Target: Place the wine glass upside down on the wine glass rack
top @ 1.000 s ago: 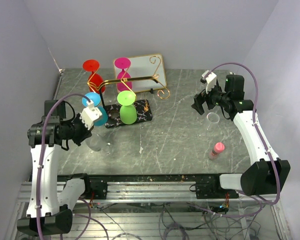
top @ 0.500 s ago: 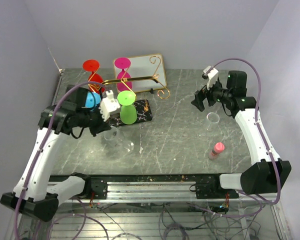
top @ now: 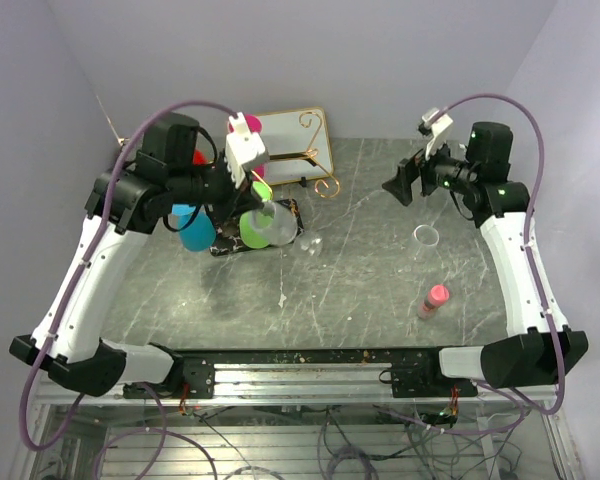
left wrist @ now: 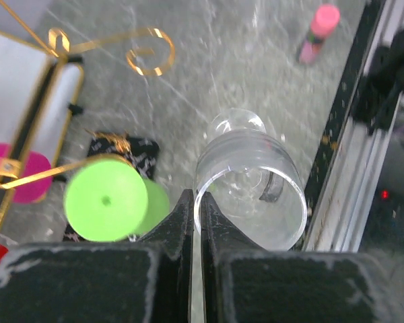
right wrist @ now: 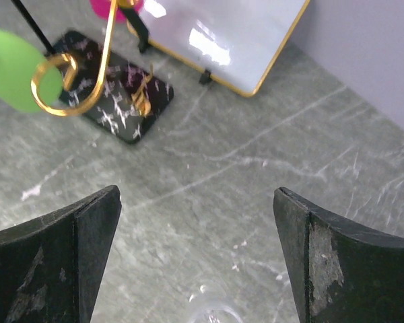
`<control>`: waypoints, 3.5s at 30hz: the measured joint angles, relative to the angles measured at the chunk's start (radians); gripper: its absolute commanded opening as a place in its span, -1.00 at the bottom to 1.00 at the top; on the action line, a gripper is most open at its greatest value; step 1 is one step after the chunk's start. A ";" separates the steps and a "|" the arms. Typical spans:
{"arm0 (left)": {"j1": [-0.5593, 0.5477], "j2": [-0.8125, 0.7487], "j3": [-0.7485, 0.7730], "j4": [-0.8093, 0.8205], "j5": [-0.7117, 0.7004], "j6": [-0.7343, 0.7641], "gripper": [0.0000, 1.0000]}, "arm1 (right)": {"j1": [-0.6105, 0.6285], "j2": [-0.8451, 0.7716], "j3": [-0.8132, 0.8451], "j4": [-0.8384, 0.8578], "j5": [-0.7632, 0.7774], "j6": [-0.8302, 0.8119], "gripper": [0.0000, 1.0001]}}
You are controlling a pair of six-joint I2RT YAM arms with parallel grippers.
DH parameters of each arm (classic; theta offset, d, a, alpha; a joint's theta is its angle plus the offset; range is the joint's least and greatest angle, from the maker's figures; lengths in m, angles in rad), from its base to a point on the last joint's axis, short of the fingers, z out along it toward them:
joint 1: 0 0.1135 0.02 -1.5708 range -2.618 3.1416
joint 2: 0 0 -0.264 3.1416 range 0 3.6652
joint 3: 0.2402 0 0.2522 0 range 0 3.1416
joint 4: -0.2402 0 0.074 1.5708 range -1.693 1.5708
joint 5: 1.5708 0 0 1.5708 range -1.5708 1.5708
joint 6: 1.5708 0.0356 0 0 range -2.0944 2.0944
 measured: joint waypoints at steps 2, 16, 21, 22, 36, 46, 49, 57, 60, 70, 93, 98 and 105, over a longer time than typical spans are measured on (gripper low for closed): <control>0.000 0.030 0.068 0.056 0.000 -0.071 -0.86 | 0.000 0.000 0.059 -0.010 -0.011 0.040 0.87; -0.001 0.078 0.218 0.396 -0.107 -0.375 -0.86 | 0.045 0.030 0.290 0.055 -0.192 0.297 0.70; -0.001 0.078 0.217 0.454 -0.147 -0.406 -0.86 | 0.159 0.065 0.281 0.092 -0.160 0.366 0.65; -0.001 0.078 0.217 0.459 -0.154 -0.408 -0.86 | 0.182 0.068 0.277 0.098 -0.150 0.375 0.62; -0.001 0.078 0.216 0.498 -0.212 -0.409 -0.86 | 0.256 0.126 0.242 0.198 -0.077 0.519 -0.02; -0.001 0.078 0.196 0.510 -0.214 -0.408 -0.86 | 0.256 0.140 0.238 0.255 -0.115 0.595 -0.14; -0.001 0.078 0.190 0.510 -0.214 -0.408 -0.86 | 0.256 0.140 0.238 0.266 -0.120 0.610 -0.28; -0.001 0.071 0.182 0.516 -0.214 -0.407 -0.87 | 0.256 0.141 0.217 0.294 -0.122 0.648 -0.59; -0.001 0.060 0.165 0.519 -0.208 -0.404 -0.86 | 0.256 0.143 0.216 0.296 -0.120 0.658 -0.72; -0.001 0.035 0.102 0.529 -0.196 -0.363 -0.48 | 0.248 0.158 0.216 0.307 -0.082 0.694 -1.00; -0.001 -0.124 0.023 0.508 -0.422 -0.216 0.86 | 0.166 0.230 0.380 0.245 0.413 0.272 -1.00; 0.016 -0.156 -0.040 0.502 -0.475 -0.168 0.85 | 0.184 0.333 0.533 0.240 0.587 0.156 -1.00; 0.075 -0.187 -0.100 0.500 -0.491 -0.149 0.83 | 0.231 0.485 0.706 0.249 0.770 0.006 -1.00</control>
